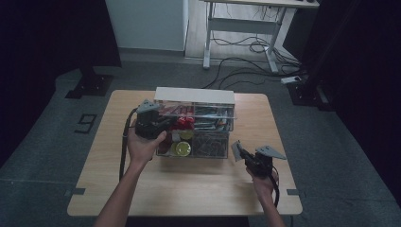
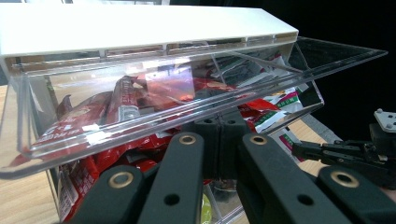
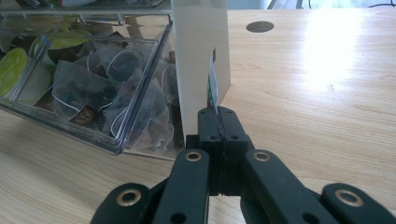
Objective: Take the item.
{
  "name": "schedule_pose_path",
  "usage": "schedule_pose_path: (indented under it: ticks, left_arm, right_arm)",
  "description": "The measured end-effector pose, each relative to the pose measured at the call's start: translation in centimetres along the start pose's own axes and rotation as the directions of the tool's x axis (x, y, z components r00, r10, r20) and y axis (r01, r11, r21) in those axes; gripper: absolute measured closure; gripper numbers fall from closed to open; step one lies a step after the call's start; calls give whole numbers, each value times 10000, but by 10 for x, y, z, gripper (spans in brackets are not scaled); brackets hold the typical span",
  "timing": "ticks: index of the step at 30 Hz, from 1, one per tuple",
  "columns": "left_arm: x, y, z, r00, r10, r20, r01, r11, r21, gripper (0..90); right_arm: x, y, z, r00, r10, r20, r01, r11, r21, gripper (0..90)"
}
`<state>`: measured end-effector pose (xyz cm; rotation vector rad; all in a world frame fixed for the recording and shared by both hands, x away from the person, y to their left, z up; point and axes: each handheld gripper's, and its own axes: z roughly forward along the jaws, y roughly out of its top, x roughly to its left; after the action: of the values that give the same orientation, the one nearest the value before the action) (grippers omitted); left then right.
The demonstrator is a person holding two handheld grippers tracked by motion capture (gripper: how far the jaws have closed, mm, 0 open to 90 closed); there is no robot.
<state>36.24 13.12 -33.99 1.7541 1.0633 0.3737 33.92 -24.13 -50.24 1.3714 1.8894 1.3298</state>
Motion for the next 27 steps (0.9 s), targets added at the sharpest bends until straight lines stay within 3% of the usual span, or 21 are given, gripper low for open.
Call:
schedule_pose_path:
  ticks: [27]
  left_arm:
    - [0,0,0,10000,13,-5,-13,10000,4,893]
  right_arm:
    - [-15,-6,12,9991,250,328,-260,9992,293,890]
